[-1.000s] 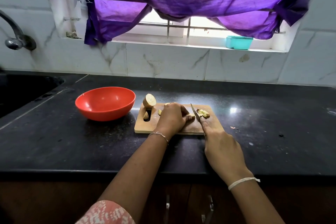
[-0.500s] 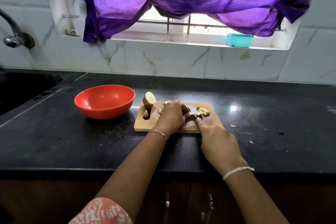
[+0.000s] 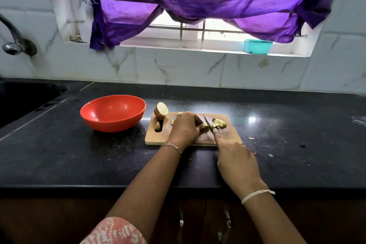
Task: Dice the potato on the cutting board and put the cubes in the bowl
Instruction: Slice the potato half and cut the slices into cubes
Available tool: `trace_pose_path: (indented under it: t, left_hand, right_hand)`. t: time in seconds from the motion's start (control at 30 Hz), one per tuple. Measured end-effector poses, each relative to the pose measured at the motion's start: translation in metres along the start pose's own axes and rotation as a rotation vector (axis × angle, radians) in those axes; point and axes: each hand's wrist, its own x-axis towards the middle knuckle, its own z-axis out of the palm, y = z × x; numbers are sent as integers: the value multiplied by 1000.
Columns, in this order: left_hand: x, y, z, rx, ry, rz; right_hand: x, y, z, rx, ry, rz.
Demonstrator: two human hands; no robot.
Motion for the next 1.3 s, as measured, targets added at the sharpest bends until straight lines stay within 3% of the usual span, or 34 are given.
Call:
trace_pose_path:
  t: [0.43,0.7,1.03,1.3]
  left_hand:
    - [1,-1,-1,-9,-18,-2]
    - [0,-1,0,-40,9,-26]
    - [1,-1,0,-13,7,-28]
    - [1,-2,-1,-27,-1,-30]
  right_hand:
    - [18,1,-2,19,-86,-33]
    - [6,2,3,128,4,26]
    - [10,-8,2,-59,-42,-20]
    - [13,-9,4,-4,-49,-27]
